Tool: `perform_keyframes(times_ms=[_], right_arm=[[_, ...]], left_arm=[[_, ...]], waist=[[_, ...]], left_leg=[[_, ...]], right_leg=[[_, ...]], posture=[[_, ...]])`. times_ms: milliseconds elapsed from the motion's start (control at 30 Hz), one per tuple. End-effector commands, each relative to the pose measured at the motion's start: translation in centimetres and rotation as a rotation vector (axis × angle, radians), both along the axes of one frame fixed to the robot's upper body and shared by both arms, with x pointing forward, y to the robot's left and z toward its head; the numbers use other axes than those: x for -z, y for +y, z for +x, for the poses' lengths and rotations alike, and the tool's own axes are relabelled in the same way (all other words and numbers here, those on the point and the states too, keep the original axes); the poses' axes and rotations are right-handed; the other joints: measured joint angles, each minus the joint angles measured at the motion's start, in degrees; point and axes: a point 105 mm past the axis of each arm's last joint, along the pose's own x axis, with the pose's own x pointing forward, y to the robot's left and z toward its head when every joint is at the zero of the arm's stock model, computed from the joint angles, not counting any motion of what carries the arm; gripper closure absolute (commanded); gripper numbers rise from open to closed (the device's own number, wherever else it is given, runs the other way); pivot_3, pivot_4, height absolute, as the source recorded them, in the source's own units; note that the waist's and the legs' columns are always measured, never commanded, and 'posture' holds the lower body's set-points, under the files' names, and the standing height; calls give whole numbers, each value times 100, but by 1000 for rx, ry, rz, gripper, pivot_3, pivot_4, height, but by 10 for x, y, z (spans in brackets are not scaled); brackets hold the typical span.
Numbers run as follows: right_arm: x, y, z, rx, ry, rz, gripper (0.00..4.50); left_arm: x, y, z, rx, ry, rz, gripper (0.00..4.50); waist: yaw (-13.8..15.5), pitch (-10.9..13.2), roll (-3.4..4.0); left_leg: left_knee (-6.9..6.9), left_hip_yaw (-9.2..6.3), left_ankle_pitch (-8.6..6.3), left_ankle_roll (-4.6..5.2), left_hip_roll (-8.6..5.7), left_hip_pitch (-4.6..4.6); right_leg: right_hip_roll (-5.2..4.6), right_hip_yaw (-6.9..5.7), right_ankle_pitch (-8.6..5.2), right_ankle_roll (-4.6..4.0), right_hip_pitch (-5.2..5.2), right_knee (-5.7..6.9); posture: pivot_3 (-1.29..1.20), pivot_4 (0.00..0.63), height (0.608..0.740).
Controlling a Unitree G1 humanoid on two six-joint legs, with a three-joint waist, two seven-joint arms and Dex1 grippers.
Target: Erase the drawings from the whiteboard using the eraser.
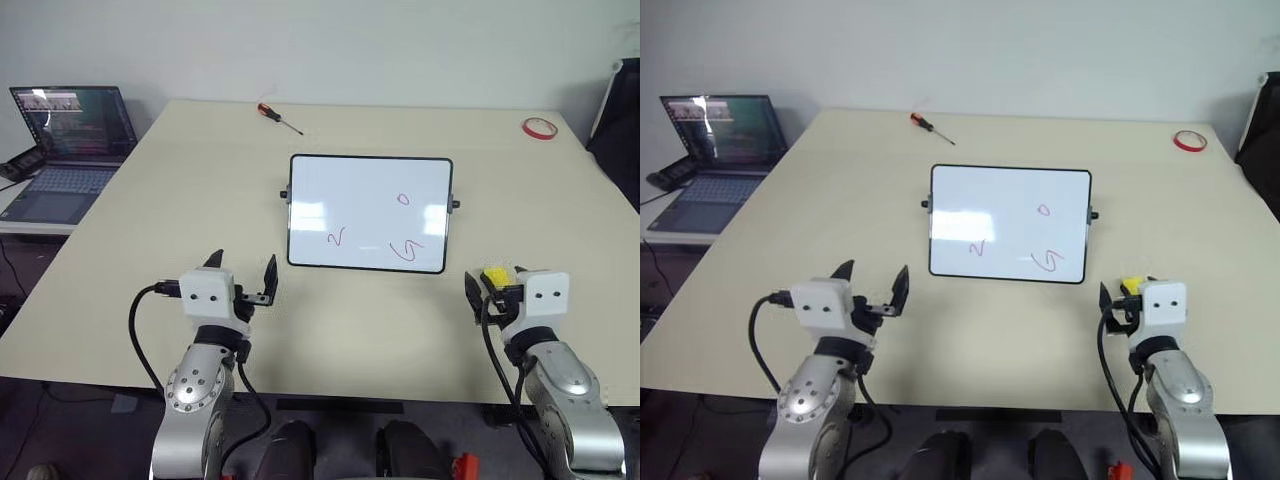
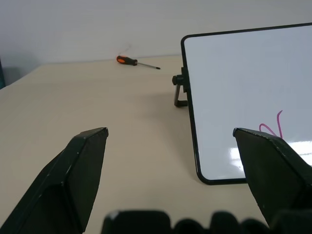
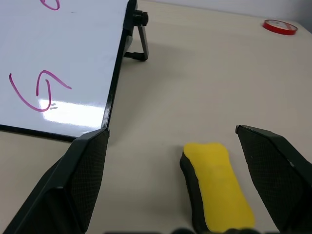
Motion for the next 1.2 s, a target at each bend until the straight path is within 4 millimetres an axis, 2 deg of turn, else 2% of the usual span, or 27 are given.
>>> perform_keyframes(times_ms=[33,167,267,533,633,833,967,1067,1200], right_arm=[[-11,3,-3,26,-53,12,27],[-14,-5,-6,64,-61,0,27],[-11,-11,-10,91,-56,11,27],[-8,-4,-13,86,-49,38,27],[-4,-3,-11,68,-26,26,27],[-3,-10,-6,47,-7,12,27],[1,-18,4,55,27,95,27],[2,-24,9,65,38,129,27],[6,-33,15,69,57,151,27]], left_arm=[[-10,-3,9,37,-35,8,0],[-16,-7,19,56,-45,0,0],[-12,-11,20,77,-33,7,0],[-15,-16,20,105,-38,11,0],[-17,-22,22,173,-35,36,0],[-32,-50,25,472,-45,115,0],[-43,-78,22,712,-51,134,0],[-44,-93,15,850,-43,148,0],[-31,-107,4,1045,9,206,0]], waist=[[0,0,0],[-1,0,-1],[-5,0,-1],[-8,0,-1],[-8,0,-1],[-9,0,0],[-10,0,-1],[-18,0,0],[-27,1,2]], left_leg=[[0,-1,0,0,1,0],[1,2,0,0,-2,-1],[-1,1,0,0,0,-1],[-1,0,0,0,0,0],[-1,1,0,0,0,0],[-1,1,0,0,-1,0],[0,2,0,0,-1,0],[-2,4,0,0,-1,0],[-5,8,0,0,-1,0]], right_leg=[[2,0,0,0,0,0],[1,0,0,1,0,-1],[0,1,1,0,-1,-1],[0,1,1,0,0,0],[0,1,1,0,-1,0],[1,-1,1,0,0,1],[1,-1,1,-1,1,1],[1,0,1,-1,0,1],[1,3,1,-2,-3,1]], posture=[[0,150,740],[0,150,740],[0,150,740],[0,150,740],[0,150,740],[0,150,740],[0,150,740],[0,150,740],[0,150,740]])
